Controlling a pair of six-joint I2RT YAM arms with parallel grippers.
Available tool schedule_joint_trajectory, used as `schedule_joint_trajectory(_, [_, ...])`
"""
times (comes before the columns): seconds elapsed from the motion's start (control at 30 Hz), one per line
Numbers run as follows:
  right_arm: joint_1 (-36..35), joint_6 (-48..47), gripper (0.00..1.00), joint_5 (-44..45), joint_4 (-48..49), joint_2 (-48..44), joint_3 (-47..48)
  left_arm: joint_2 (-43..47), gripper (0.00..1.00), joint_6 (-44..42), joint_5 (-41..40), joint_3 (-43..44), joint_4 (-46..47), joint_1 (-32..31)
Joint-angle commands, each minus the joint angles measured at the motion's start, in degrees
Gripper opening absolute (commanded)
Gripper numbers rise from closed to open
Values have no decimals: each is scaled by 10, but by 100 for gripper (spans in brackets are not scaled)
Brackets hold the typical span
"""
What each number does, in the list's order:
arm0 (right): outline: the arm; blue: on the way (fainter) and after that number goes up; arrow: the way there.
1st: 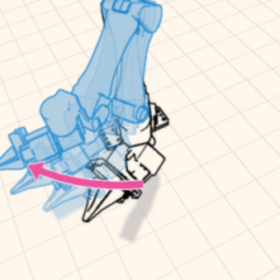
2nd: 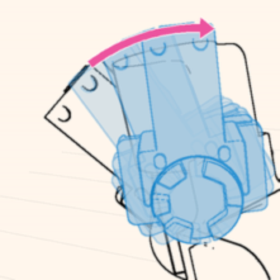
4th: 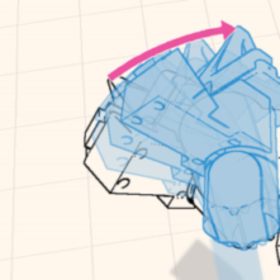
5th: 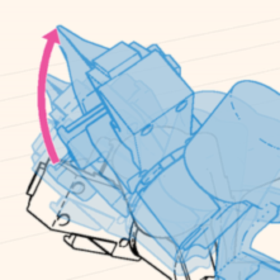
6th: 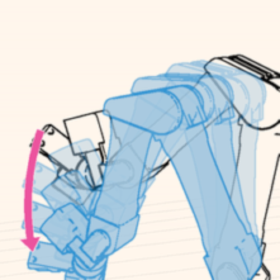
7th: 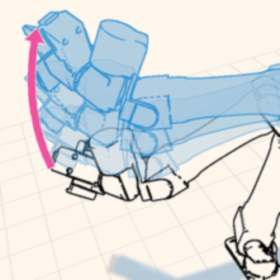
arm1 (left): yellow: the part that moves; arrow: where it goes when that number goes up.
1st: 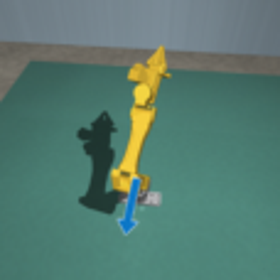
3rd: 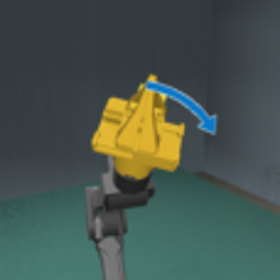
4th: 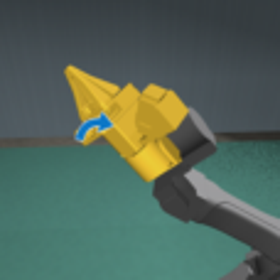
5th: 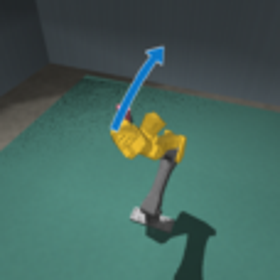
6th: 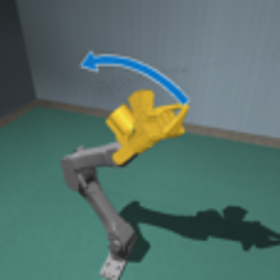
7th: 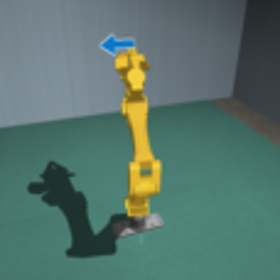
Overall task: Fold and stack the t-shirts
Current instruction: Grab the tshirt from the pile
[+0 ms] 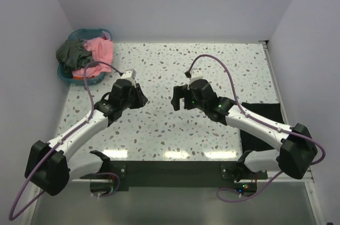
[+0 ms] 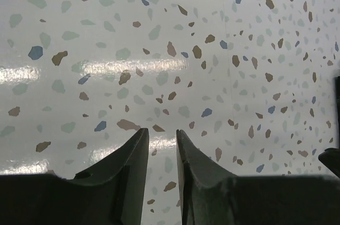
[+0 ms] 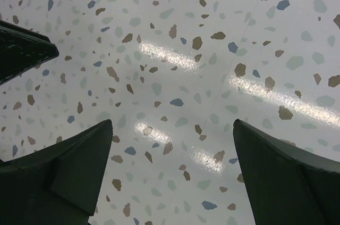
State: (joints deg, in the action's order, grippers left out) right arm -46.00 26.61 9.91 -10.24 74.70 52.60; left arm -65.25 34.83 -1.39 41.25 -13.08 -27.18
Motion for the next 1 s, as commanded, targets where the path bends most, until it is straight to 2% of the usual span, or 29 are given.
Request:
schedule_joint_trajectory(0.0, [0,-25,99,24,-16,-25,12,-10,33,-1,-20,34,15,-2])
schedule_joint_trajectory(0.17, [0,-46,99,27,-32,-40,16,-45,34,-5,-63,80,-10,3])
schedule_joint_trajectory(0.23, [0,-47,99,20,-40,-41,19,-79,35,-2,-76,124,-35,30])
schedule_joint_trajectory(0.3, [0,-48,99,20,-50,-39,23,-104,39,15,-75,174,-48,71])
schedule_joint_trajectory(0.4, [0,-47,99,18,-51,-39,22,-165,42,33,-31,229,-27,213])
schedule_joint_trajectory(0.53, [0,-47,99,-4,-42,-38,15,-244,49,24,-98,336,-44,290])
schedule_joint_trajectory(0.63, [0,-49,99,-10,-46,-30,25,-304,58,14,-161,404,-44,331])
schedule_joint_trajectory(0.8, [0,-49,99,-33,-42,-20,27,-412,59,8,-179,501,-35,390])
schedule_joint_trajectory(0.97, [0,-53,99,-58,-37,-8,26,-498,62,9,-203,584,-47,412])
